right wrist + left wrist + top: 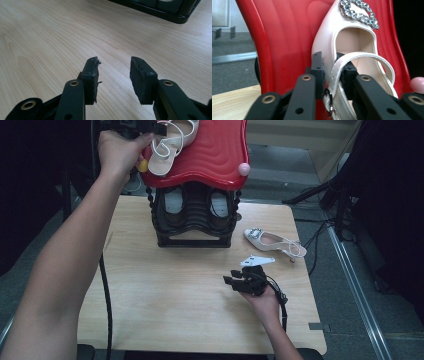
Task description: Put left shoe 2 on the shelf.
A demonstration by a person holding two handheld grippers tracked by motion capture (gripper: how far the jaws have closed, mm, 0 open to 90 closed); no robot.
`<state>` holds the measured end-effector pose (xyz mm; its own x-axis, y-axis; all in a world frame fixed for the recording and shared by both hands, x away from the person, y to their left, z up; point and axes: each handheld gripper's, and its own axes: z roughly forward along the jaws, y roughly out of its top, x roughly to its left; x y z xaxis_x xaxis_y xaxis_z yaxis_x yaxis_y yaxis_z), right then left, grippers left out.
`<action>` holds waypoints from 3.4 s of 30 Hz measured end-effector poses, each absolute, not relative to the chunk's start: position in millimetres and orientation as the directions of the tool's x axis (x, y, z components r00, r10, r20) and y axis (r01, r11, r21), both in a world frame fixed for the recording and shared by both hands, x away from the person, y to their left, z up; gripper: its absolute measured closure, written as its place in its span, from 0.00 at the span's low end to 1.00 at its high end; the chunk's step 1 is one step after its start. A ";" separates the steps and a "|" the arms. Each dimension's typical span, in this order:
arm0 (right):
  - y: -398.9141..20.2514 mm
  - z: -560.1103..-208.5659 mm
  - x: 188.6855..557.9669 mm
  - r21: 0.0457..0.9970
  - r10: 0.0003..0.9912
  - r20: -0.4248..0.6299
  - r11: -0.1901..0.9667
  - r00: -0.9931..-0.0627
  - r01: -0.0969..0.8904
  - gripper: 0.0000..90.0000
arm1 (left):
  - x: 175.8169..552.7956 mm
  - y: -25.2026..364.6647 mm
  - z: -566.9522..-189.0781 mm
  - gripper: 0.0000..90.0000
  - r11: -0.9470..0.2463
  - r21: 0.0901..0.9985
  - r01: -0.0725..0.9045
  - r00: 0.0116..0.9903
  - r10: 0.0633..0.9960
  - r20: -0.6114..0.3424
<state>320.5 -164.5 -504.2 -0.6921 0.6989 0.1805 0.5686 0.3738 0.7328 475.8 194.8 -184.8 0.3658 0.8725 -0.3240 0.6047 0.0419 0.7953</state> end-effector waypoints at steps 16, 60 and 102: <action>-164.8 -506.2 322.6 0.728 0.703 0.174 0.379 -0.689 0.571 0.66 | 457.3 199.6 -162.2 0.70 0.005 0.808 0.589 0.439 0.838 -0.324; -169.1 -499.9 319.2 0.757 0.693 0.200 0.340 -0.693 0.558 0.66 | 439.9 290.2 -237.7 0.65 -0.016 0.790 0.612 0.376 0.886 -0.274; -169.4 -500.4 320.5 0.766 0.690 0.177 0.351 -0.702 0.538 0.66 | 419.1 288.2 -378.5 0.55 -0.038 0.724 0.689 0.376 0.872 -0.312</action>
